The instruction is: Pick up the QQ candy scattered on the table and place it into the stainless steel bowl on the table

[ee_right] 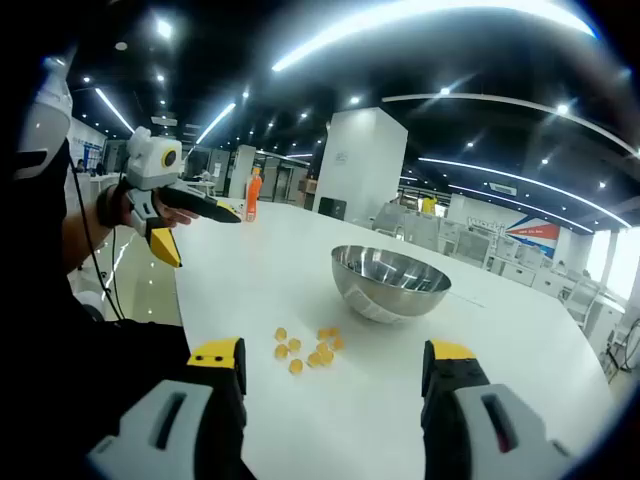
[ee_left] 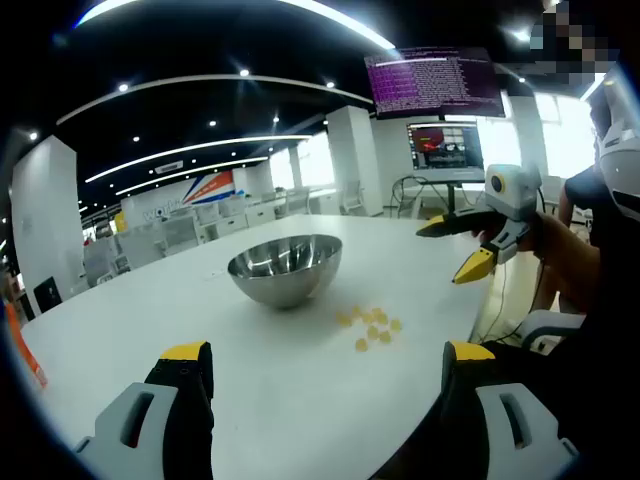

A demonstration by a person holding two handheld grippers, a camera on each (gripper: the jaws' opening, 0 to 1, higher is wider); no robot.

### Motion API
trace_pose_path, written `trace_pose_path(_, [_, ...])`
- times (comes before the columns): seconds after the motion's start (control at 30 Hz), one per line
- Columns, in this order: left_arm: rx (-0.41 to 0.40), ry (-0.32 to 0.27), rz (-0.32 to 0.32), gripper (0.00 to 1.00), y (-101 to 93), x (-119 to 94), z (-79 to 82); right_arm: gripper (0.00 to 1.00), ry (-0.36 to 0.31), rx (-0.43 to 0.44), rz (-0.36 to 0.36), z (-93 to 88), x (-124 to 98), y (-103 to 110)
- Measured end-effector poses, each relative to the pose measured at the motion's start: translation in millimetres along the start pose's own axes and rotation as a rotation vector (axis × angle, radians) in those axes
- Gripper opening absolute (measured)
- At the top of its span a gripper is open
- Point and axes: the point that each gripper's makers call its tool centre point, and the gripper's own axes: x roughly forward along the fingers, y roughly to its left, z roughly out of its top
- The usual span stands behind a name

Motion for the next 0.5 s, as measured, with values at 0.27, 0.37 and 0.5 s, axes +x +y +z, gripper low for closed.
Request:
trace_pose_path(0.27, [-0.016, -0.021, -0.007, 0.95, -1.6, 0.0, 4.5, 0.68, 0.000, -0.009, -0.001, 1.8, -1.6, -0.6])
trace_pose_path(0.37, [-0.012, -0.018, -0.004, 0.95, -0.9, 0.0, 4.2, 0.68, -0.002, -0.012, -0.004, 2.7, -2.0, -1.3])
trace_pose_path(0.5, [-0.009, -0.014, -0.004, 0.95, -1.2, 0.4, 3.2, 0.68, -0.001, -0.013, -0.003, 2.5, -1.7, -1.1])
